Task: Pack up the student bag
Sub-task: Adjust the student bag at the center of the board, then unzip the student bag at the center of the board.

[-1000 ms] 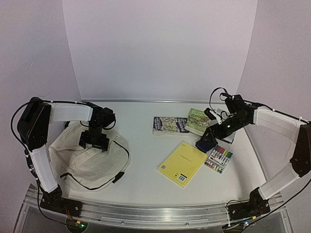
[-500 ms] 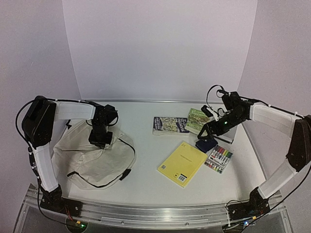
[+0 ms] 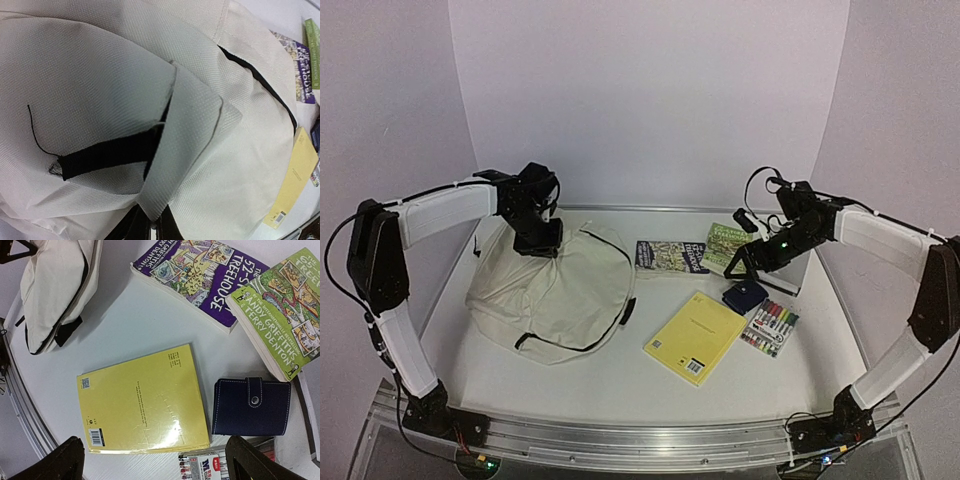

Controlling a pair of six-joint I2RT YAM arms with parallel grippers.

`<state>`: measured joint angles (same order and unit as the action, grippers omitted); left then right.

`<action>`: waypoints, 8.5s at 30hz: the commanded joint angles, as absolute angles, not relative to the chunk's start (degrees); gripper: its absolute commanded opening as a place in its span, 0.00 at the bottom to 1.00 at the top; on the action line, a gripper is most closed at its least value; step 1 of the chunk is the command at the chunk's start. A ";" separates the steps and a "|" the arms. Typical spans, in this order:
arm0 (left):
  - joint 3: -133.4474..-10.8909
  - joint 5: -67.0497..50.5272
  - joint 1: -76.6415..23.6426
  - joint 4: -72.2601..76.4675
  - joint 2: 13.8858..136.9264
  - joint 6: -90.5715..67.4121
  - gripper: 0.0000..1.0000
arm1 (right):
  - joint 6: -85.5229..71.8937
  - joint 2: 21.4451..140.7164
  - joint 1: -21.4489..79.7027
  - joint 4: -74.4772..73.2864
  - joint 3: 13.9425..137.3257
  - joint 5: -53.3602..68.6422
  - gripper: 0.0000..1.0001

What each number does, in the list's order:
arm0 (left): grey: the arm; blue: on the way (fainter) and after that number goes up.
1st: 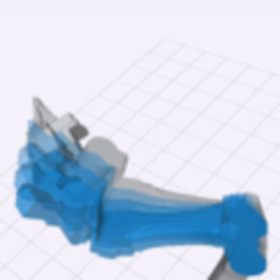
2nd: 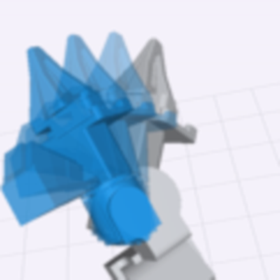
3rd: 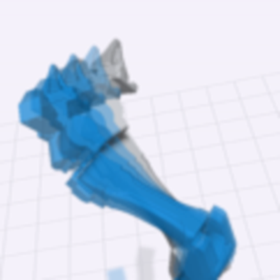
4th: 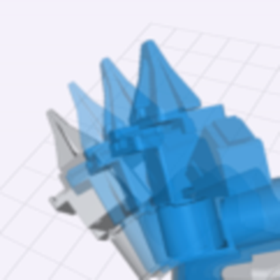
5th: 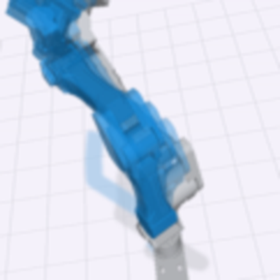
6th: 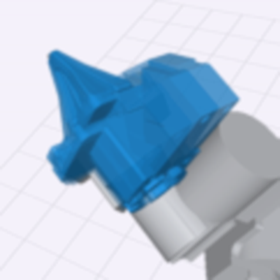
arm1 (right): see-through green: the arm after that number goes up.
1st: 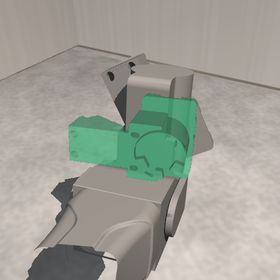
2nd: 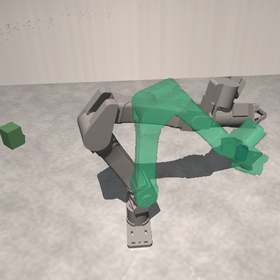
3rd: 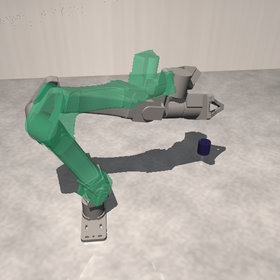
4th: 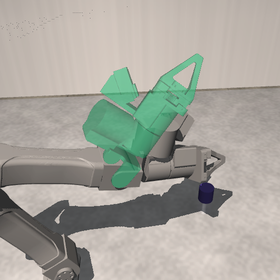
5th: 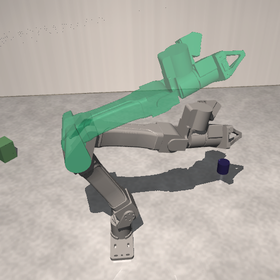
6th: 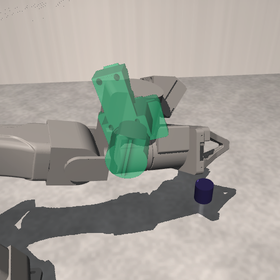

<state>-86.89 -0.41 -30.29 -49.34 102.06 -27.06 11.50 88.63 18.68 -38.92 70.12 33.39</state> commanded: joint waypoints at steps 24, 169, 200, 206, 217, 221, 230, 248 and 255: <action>-97.46 -8.30 -31.13 -34.60 109.68 -43.52 0.65 | 6.30 92.28 24.62 -35.72 78.77 33.34 0.98; -35.31 0.21 -29.41 -12.36 78.90 -75.87 0.98 | -16.45 136.99 64.70 -34.91 122.63 9.97 0.00; -39.10 4.27 -23.46 -24.38 79.70 -72.94 0.13 | -13.10 125.11 61.52 -34.89 103.66 10.68 0.00; -41.79 4.07 -19.03 -28.35 79.24 -67.07 0.13 | -9.11 119.40 61.09 -33.36 94.00 12.67 0.00; -51.64 -9.54 -7.08 -25.34 88.22 -48.77 0.21 | -10.05 118.63 64.90 -27.53 94.59 23.67 0.00; -52.85 -13.42 -7.70 -25.51 84.61 -46.68 0.47 | -11.53 121.49 65.04 -27.11 100.42 23.42 0.00; -38.39 -15.58 -17.17 -22.46 59.64 -55.39 0.89 | -13.10 129.98 65.07 -26.98 109.45 24.98 0.00; -25.37 -15.43 -19.51 -17.84 58.80 -68.67 0.85 | -13.65 127.71 64.63 -26.89 110.48 26.92 0.00; -21.86 -18.82 -20.99 -4.47 65.58 -72.19 0.69 | -13.86 126.78 63.98 -26.72 109.00 26.70 0.00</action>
<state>-22.86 -16.62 -19.48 -14.53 62.90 -68.99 -13.91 130.81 64.51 -27.99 109.54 26.04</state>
